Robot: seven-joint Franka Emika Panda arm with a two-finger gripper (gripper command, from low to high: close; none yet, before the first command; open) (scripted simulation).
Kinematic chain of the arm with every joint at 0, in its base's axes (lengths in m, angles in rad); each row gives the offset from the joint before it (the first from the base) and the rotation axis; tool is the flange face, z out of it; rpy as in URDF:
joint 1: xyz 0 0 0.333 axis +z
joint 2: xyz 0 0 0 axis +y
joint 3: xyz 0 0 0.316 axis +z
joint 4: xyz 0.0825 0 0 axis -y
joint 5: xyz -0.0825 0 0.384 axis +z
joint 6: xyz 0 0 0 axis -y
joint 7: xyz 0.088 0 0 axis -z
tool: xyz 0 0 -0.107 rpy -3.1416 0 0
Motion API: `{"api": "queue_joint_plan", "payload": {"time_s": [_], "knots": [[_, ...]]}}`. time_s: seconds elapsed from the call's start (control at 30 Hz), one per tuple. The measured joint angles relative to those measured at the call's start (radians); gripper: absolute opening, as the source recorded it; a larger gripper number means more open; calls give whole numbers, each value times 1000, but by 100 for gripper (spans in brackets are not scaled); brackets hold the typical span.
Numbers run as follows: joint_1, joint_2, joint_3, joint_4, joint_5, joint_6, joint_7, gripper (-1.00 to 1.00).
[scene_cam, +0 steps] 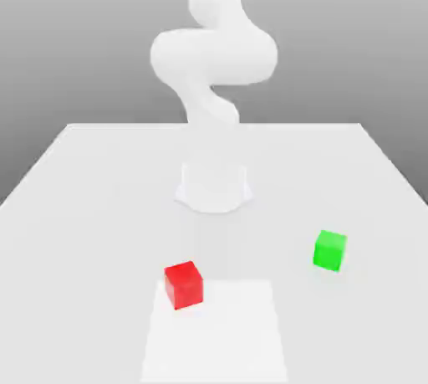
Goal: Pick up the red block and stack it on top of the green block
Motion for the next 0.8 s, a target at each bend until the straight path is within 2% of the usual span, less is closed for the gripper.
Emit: {"api": "queue_joint_plan", "payload": {"time_s": [0.53, 0.67, 0.8], "knots": [[37, 545, -171, -481, -52, 399, -418, 0], [54, 752, -178, -522, 33, 558, -540, 0], [-16, 903, -79, -504, 158, 683, -634, 0]]}}
